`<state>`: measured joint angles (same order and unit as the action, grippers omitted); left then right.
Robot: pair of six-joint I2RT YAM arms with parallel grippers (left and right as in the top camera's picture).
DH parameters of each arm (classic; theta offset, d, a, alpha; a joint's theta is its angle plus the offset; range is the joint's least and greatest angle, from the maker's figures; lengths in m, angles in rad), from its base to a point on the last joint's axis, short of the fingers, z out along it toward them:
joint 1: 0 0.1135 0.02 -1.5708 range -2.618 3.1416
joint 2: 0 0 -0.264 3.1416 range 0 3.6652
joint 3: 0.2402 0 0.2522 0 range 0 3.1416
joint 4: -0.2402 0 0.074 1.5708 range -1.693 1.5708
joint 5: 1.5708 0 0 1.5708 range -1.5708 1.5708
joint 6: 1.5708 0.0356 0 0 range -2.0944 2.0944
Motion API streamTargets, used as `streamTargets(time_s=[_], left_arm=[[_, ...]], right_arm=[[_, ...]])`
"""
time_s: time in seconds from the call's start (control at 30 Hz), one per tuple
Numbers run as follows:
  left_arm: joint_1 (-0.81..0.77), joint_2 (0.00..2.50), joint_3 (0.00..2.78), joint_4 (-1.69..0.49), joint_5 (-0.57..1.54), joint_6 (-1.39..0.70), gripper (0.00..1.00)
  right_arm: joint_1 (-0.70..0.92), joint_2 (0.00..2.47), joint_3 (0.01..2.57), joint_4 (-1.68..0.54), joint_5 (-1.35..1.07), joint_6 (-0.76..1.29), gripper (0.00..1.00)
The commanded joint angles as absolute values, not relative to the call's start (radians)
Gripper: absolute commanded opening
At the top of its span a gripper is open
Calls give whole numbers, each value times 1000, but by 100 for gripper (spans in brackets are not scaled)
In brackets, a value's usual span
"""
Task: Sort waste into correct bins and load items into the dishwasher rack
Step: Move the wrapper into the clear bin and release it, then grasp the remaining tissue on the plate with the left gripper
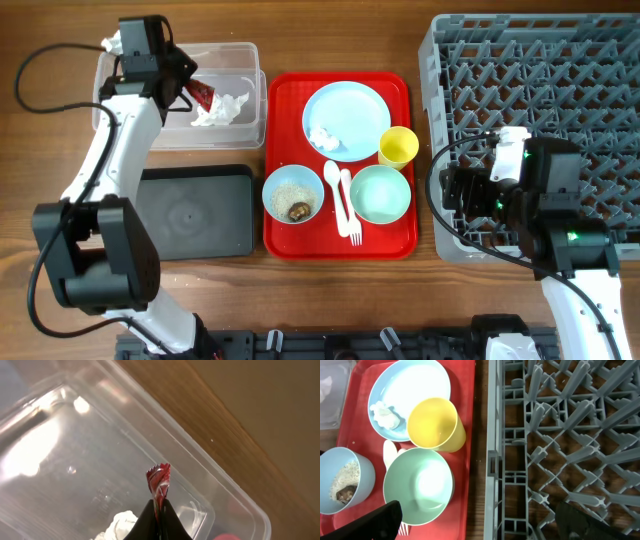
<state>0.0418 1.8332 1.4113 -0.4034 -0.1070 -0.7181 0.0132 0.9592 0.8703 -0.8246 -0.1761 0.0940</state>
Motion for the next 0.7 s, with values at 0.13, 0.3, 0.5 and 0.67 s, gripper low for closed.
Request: streamTargets(time_s=[0.13,0.3,0.5,0.67], left_arm=[[41,1834,1416,-400,-117,-818,80],[-2,1802,1416,-368,22,-694,100],[-224,1792,1416,-315,138,-297,100],[-409,1843,1415,-355,131,-132,100]], right_arm=[[14,958,894,-824,-180,105,100],[14,958,894,-825,-180,104,100],[14,958,894,-824,-180,105,100],[14,958,894,-824,-180,105,100]])
